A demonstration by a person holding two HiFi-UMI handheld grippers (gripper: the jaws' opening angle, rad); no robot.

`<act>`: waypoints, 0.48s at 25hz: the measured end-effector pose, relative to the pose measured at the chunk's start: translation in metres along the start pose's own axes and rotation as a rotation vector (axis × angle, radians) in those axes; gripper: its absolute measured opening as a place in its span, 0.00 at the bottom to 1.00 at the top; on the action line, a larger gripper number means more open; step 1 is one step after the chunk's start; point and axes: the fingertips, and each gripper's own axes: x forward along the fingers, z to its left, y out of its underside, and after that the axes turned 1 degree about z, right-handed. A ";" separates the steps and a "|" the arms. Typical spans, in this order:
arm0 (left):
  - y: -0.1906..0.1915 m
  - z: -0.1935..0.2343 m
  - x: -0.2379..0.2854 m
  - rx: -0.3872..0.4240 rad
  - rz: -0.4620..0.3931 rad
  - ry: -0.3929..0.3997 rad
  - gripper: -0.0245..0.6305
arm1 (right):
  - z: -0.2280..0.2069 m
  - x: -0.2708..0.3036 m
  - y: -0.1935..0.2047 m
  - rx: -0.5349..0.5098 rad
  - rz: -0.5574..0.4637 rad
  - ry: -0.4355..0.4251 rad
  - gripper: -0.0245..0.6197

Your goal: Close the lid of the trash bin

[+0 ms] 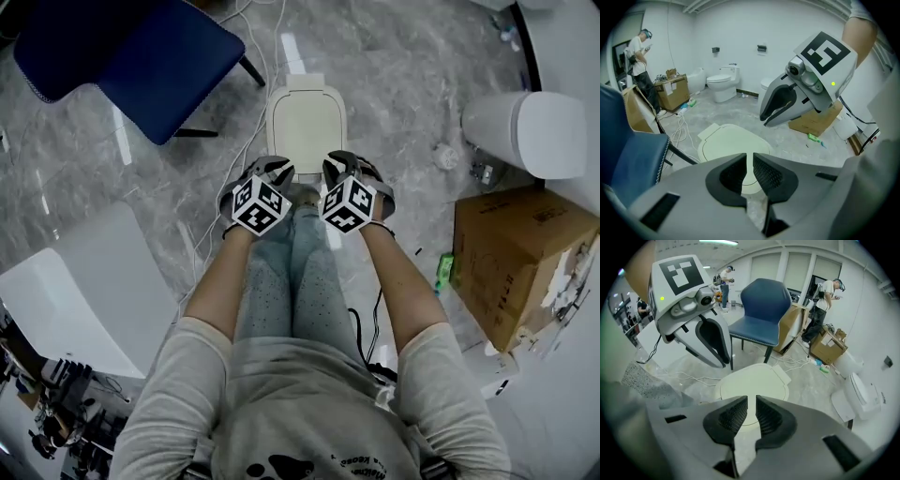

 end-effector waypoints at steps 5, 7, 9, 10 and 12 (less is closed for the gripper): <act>-0.031 -0.013 -0.044 0.041 -0.033 -0.005 0.09 | -0.007 -0.050 -0.026 -0.010 -0.040 0.047 0.12; -0.045 -0.016 -0.061 0.054 -0.049 -0.015 0.08 | -0.008 -0.071 -0.036 -0.016 -0.057 0.067 0.11; -0.058 -0.019 -0.080 0.068 -0.065 -0.028 0.07 | -0.007 -0.091 -0.046 -0.008 -0.073 0.077 0.10; -0.064 -0.021 -0.090 0.074 -0.073 -0.035 0.07 | -0.006 -0.101 -0.050 0.007 -0.082 0.078 0.10; -0.074 -0.027 -0.110 0.077 -0.088 -0.048 0.07 | -0.002 -0.122 -0.058 0.045 -0.103 0.078 0.09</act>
